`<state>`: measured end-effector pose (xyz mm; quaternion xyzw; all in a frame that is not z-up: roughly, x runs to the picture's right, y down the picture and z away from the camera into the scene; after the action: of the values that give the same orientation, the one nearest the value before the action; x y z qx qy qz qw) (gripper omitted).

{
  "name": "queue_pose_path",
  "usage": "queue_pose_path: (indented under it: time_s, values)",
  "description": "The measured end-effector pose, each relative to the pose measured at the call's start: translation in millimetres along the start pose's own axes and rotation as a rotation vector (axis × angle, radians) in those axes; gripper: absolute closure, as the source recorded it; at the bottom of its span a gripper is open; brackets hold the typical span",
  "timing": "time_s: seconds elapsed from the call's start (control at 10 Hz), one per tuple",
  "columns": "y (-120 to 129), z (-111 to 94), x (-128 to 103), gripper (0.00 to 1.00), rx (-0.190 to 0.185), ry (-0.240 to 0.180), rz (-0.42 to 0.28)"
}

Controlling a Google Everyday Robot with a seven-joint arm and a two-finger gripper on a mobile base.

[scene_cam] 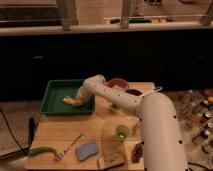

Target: Place banana in table surface

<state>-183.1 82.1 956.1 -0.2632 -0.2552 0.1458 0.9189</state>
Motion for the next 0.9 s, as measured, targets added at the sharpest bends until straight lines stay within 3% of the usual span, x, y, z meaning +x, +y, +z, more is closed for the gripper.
queue_pose_path:
  time_s: [0.9]
  values:
    - [9.0, -3.5, 8.8, 1.0, -0.01, 0.006, 0.002]
